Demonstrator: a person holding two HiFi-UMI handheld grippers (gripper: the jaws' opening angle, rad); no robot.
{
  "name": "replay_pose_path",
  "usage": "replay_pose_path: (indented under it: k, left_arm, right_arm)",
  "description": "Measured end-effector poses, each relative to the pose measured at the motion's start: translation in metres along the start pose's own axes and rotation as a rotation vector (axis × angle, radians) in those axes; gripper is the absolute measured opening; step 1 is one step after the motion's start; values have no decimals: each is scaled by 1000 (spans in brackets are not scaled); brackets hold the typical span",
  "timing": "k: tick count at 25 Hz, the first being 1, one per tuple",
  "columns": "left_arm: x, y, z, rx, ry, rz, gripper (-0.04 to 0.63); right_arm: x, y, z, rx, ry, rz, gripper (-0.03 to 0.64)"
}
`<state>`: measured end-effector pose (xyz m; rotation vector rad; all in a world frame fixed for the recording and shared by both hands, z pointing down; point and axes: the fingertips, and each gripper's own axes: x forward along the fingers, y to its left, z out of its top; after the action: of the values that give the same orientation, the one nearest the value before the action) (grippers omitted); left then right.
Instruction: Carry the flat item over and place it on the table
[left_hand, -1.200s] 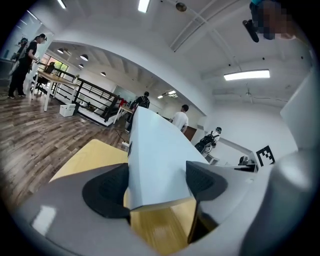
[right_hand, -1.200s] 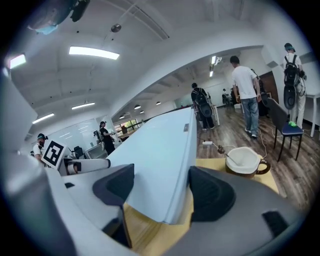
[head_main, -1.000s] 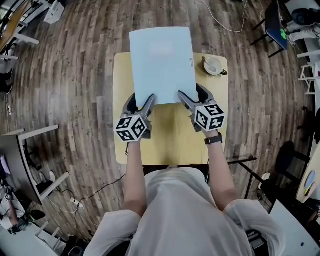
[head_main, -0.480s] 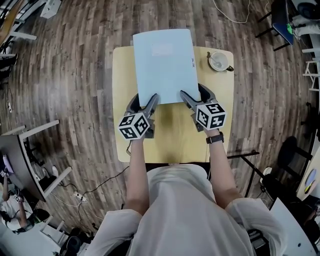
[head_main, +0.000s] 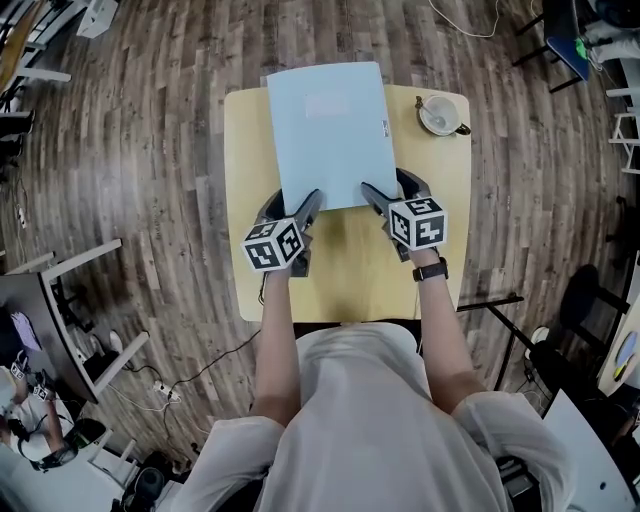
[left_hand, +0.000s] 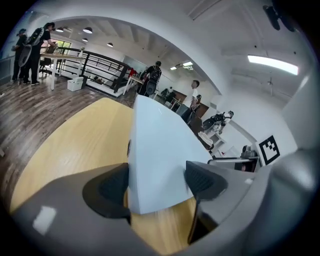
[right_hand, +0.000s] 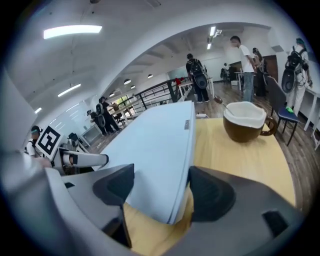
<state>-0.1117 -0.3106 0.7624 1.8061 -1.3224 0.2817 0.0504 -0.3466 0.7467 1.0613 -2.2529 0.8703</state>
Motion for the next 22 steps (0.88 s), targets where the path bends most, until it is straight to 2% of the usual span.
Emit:
replay_pose_path:
  k: [3,12,17,19,22]
  left_arm:
    - [2,1,-4,4,15,13,367]
    - [2,5,-8,-6,19,14,368]
    - [8,-2,3,75,7,12,368]
    - [0,-2,11,102,-7,29,368]
    - [-17,-8,35,126,-75,34,368]
  right_arm:
    - [3,-1,-4,-9,22,-3,330]
    - [4,0,-7,-12,-18,-21,330]
    - [-1,-1,8,-114,-21,-96,330]
    - [-13,3,19,-109,-58,-110,330]
    - [-37,8,47,-137,-141,-146,330]
